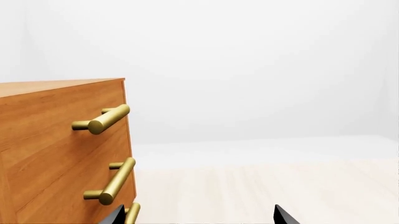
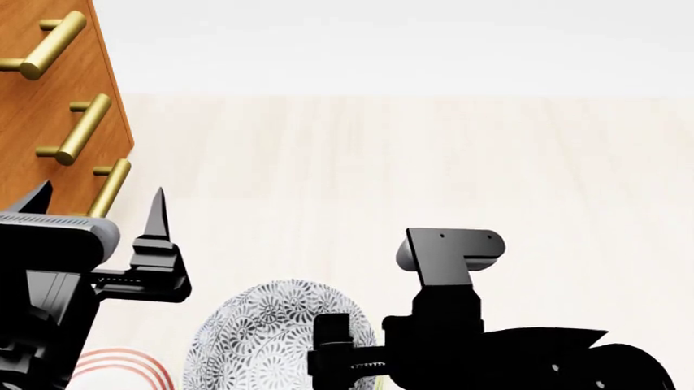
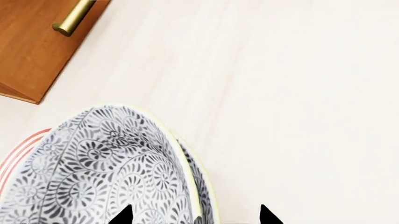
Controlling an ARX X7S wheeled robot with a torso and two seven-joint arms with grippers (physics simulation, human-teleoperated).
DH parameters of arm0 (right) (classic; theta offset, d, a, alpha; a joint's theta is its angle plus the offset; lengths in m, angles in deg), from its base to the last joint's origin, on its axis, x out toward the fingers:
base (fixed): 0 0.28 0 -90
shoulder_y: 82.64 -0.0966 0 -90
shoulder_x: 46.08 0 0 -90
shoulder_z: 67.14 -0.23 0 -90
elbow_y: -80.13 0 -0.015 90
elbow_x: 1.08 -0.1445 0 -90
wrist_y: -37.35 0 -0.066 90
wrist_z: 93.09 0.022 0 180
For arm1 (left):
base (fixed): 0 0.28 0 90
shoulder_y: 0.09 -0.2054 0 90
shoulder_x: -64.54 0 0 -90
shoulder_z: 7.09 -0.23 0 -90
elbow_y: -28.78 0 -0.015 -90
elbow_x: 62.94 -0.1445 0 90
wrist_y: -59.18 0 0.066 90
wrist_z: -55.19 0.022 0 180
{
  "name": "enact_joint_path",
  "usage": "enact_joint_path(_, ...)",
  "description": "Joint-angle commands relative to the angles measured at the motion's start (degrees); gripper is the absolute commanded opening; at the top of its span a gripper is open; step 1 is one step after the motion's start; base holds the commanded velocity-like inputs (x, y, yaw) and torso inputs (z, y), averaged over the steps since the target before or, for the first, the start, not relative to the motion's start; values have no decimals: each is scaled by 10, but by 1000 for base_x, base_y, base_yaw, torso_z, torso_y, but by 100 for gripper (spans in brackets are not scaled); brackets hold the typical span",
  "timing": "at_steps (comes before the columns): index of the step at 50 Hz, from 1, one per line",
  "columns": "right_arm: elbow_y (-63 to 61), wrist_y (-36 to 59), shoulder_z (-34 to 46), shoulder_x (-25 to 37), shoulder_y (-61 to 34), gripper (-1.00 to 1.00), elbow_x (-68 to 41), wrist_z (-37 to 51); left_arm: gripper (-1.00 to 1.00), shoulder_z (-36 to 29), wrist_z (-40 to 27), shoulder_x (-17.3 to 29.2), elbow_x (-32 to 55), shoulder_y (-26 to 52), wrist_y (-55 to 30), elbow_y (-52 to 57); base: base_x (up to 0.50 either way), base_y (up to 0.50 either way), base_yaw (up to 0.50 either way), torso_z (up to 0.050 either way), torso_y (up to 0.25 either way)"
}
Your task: Stack the bowl at the front on the bowl in the middle.
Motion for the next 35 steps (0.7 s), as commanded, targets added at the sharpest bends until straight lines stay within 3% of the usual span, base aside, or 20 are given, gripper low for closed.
enact_joint_path(1,11,-12,18,2,0,100,12,-25,100,-4,0,3,2,-1,2,-1,0,0,0,0,0)
enact_joint_path(10,-7,-13,15,5,1,100,6,-15,100,-6,-1,4,4,0,3,-3,0,0,0,0,0)
enact_joint_path(12,-55,-49,20,15,10,100,39,1,100,-4,-2,4,7,1,1,-1,0,0,0,0,0)
enact_joint_path(14,-153,-165,41,40,37,100,138,5,100,0,-3,4,11,0,2,4,0,0,0,0,0)
enact_joint_path(17,-238,-229,22,56,63,100,184,48,100,9,-7,2,18,-1,2,13,0,0,0,0,0)
enact_joint_path(27,-355,-329,46,83,112,100,333,141,100,12,-7,-1,14,-18,48,39,0,0,0,0,0)
enact_joint_path(35,-420,-367,53,100,142,100,370,159,100,29,5,-5,11,-51,136,70,0,0,0,0,0)
